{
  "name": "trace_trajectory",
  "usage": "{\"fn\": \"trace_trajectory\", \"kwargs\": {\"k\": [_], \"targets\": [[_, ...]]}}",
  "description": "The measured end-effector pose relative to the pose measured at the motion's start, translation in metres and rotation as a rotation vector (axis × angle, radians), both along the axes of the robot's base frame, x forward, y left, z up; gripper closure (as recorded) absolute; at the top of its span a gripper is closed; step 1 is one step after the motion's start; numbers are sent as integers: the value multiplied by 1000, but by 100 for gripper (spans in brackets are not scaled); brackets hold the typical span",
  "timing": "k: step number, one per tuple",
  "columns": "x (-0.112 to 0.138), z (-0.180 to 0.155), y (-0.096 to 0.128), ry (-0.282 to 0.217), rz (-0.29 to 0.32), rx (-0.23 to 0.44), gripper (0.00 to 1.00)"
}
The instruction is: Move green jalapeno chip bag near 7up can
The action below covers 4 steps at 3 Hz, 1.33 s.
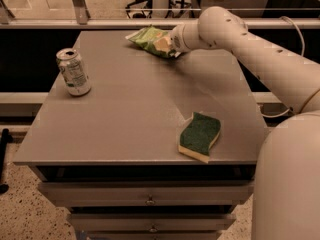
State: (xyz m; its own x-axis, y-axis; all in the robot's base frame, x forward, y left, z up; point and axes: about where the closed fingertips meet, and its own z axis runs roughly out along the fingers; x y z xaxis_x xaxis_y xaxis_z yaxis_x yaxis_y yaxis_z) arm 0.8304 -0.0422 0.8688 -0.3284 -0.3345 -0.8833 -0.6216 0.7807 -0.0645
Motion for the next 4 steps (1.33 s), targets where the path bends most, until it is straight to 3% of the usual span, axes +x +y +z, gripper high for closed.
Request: {"fn": "trace_trajectory", "kwargs": {"k": [2,3,4], "targets": [[-8,18,-4,-44,8,6,100],[-17,38,-6,-83,41,24,100],[-37,72,2,-138,125,79,100]]}}
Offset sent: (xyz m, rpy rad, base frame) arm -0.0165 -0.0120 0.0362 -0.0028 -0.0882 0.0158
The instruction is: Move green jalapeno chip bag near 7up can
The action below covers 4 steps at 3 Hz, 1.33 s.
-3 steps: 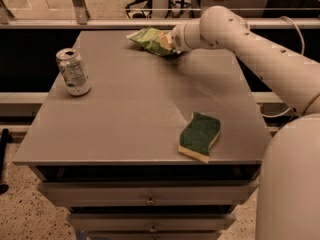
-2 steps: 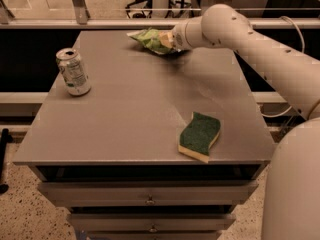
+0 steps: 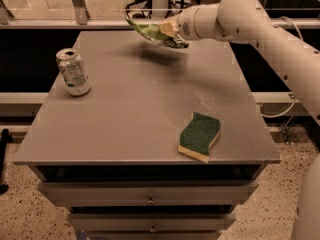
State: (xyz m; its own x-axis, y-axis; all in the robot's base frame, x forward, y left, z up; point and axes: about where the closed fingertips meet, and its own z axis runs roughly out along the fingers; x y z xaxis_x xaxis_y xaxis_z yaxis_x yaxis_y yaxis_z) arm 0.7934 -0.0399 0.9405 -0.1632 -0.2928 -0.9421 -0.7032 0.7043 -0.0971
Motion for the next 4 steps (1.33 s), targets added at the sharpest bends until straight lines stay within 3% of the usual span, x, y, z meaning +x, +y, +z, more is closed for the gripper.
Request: {"fn": "trace_trajectory", "kwargs": {"k": [2,3,4], "targets": [[-65,39,71,-53,247,99,100],[-87,36,102,-45,319,107,100],[-94,27,122,-33,342,103,100]]}}
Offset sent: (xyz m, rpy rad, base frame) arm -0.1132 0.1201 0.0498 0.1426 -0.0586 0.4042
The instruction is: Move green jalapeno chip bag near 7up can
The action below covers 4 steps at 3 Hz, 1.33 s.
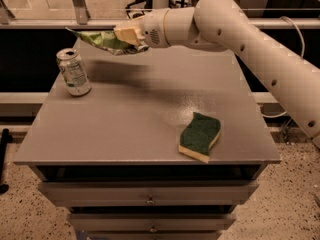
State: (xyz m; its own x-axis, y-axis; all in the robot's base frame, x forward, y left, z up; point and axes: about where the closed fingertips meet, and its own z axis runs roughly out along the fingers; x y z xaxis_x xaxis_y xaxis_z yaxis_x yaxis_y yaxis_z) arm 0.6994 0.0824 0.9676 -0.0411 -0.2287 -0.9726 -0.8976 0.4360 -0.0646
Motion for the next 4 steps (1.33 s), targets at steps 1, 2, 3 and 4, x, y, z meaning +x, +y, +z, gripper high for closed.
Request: {"fn": "trace_trajectory", "kwargs": {"k": [1,2,3,4], "targets": [[-1,-9,15,18,1,-13,100],[0,-18,28,38,-5,-26,100],[-3,-26,33,49,-3,-36,85],[-7,-33,32,49,0,-43,61]]}}
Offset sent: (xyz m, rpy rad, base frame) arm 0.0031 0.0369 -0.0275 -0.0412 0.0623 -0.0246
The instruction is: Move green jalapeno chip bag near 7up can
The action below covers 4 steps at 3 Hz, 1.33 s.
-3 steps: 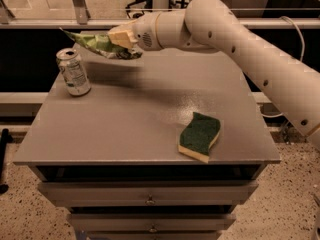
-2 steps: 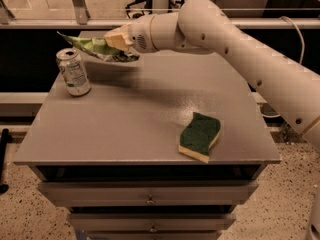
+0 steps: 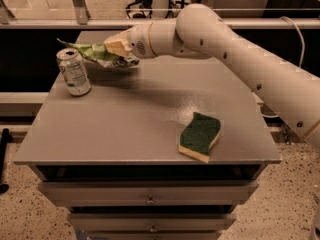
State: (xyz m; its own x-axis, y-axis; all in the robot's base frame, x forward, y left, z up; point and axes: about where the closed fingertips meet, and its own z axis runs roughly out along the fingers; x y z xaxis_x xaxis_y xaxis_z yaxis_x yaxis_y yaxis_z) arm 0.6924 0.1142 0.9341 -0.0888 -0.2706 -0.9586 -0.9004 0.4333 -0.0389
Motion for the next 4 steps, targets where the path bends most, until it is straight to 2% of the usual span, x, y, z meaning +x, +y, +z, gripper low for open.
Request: {"fn": "trace_trajectory", "kwargs": {"k": [1,2,3,4], "targets": [[-4,-4,0,5,5,-1,38],[-6,-8,1,11,8,-1,7],[-7,-10,0,14,7,-2,0],[-7,-15,-6,22,-5,-7,0]]}}
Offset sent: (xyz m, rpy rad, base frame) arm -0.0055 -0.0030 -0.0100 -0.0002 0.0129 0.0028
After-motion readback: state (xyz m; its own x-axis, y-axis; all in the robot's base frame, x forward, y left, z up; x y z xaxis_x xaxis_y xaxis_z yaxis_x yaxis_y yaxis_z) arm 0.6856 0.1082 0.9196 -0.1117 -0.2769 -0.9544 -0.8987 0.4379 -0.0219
